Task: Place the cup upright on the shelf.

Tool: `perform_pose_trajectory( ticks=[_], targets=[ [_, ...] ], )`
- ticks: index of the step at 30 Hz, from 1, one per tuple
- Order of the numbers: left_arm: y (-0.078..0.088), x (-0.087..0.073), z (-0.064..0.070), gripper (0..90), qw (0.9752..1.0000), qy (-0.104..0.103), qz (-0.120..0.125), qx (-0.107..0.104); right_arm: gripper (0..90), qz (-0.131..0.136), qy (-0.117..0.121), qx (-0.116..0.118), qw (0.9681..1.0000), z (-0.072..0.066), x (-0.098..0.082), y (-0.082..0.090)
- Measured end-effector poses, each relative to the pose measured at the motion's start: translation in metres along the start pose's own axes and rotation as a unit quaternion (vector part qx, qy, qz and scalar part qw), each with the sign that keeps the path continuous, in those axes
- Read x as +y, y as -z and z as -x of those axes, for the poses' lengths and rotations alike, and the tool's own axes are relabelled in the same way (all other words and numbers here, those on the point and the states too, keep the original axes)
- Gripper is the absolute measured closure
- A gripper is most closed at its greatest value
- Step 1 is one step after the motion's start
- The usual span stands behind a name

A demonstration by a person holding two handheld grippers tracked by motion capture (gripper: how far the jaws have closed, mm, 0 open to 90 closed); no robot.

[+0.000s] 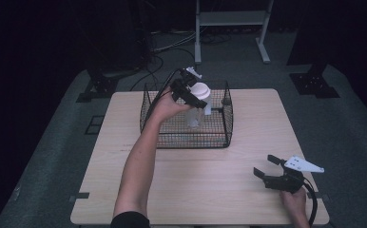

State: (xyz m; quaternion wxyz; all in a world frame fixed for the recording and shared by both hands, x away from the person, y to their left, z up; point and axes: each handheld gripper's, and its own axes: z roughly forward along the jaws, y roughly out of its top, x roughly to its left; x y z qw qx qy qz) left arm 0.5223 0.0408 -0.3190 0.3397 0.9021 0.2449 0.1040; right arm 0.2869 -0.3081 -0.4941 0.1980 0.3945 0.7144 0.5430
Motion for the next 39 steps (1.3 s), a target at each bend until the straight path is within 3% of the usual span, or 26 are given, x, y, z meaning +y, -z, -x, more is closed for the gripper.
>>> perform_pose_trajectory(
  ticks=[12, 17, 25, 39],
  targets=[
    [-0.023, -0.011, -0.003, 5.2, 0.9998, 0.008, -0.019, -0.002, 12.8, 0.002, -0.002, -0.001, 1.0000, 0.000, 0.000, 0.000],
    [-0.028, -0.014, -0.006, 5.2, 0.9997, 0.022, -0.009, -0.002, 12.7, 0.002, -0.001, -0.002, 1.0000, 0.000, 0.000, 0.000],
    [-0.036, -0.020, -0.007, 5.2, 0.9997, 0.025, -0.008, -0.004, 12.8, 0.004, 0.001, -0.002, 1.0000, 0.000, 0.000, 0.000],
    [-0.032, -0.025, -0.004, 5.1, 0.9999, 0.008, -0.003, -0.006, 12.7, -0.002, 0.008, -0.001, 1.0000, 0.000, 0.000, -0.001]
  ],
)
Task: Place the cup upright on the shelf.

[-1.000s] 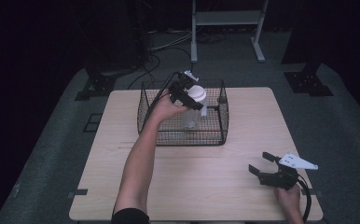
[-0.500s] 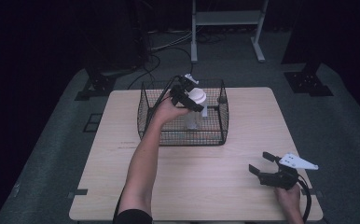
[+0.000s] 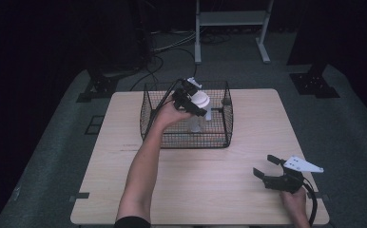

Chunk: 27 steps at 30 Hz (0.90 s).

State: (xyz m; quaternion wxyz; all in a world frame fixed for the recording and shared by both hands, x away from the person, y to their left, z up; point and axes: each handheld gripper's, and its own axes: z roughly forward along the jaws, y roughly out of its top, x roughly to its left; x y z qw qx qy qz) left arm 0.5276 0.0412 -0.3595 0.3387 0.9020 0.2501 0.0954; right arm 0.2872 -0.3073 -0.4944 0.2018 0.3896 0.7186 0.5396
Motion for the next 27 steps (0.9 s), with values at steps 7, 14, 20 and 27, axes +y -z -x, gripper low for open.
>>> perform_pose_trajectory(
  ticks=[7, 14, 20, 27],
  targets=[
    [0.003, -0.006, 0.001, 4.9, 1.0000, 0.000, 0.006, 0.000, 12.7, -0.004, 0.001, 0.000, 1.0000, -0.001, 0.000, 0.000],
    [0.007, -0.011, -0.001, 4.8, 0.9999, 0.007, 0.015, -0.001, 12.7, -0.008, 0.002, -0.002, 1.0000, -0.002, 0.000, -0.001],
    [0.009, -0.014, -0.001, 4.7, 0.9998, 0.004, 0.019, -0.002, 12.7, -0.010, 0.005, -0.005, 0.9999, -0.002, 0.000, -0.002],
    [0.010, -0.015, -0.001, 4.4, 0.9997, 0.005, 0.022, -0.004, 12.7, -0.011, 0.005, -0.005, 0.9999, -0.003, 0.000, -0.002]
  ],
)
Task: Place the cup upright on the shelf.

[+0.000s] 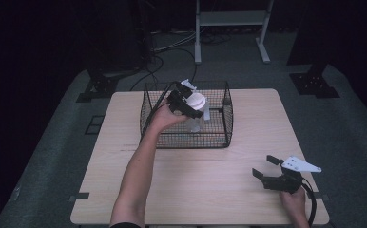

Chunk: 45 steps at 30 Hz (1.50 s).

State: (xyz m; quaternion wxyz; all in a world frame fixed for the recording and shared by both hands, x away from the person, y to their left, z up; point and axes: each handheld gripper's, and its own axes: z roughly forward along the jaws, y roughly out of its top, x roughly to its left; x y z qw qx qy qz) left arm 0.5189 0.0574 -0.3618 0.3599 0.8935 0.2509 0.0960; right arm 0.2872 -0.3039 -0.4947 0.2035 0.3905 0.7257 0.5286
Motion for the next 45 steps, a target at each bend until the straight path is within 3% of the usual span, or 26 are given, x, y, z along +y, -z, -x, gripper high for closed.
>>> perform_pose_trajectory(
  ticks=[23, 45],
  targets=[
    [0.017, -0.005, 0.004, 0.7, 0.9999, -0.011, 0.007, 0.007, 12.8, -0.003, 0.002, -0.002, 1.0000, 0.000, 0.000, -0.001],
    [0.043, -0.030, 0.005, 0.8, 0.9997, -0.012, 0.005, 0.022, 12.8, 0.000, 0.003, -0.003, 1.0000, 0.000, 0.000, 0.000]
  ],
)
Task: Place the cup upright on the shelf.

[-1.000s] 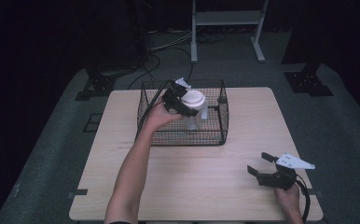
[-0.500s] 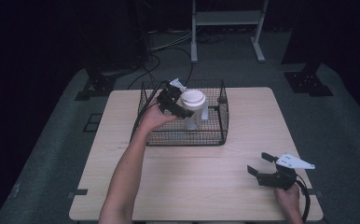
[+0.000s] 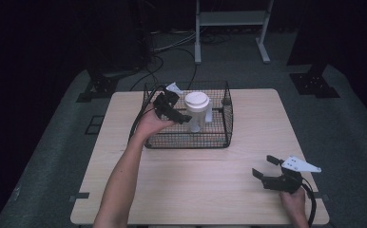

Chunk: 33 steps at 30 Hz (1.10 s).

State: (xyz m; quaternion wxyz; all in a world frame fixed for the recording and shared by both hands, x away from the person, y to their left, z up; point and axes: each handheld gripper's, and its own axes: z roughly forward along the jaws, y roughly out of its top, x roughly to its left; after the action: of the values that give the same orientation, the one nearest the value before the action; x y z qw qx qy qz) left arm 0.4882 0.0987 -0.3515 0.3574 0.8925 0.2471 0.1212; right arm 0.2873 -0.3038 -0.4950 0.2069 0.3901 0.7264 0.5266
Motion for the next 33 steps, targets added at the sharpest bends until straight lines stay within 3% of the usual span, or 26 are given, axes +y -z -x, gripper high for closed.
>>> perform_pose_trajectory(
  ticks=[17, 33],
  targets=[
    [0.020, -0.012, 0.009, 0.9, 0.9999, -0.009, 0.009, 0.007, 12.7, -0.002, 0.000, -0.002, 1.0000, 0.000, 0.000, 0.000],
    [0.035, -0.036, 0.018, 0.9, 0.9998, -0.011, 0.017, 0.003, 12.8, -0.008, -0.001, -0.006, 0.9999, -0.001, 0.000, -0.001]
  ],
)
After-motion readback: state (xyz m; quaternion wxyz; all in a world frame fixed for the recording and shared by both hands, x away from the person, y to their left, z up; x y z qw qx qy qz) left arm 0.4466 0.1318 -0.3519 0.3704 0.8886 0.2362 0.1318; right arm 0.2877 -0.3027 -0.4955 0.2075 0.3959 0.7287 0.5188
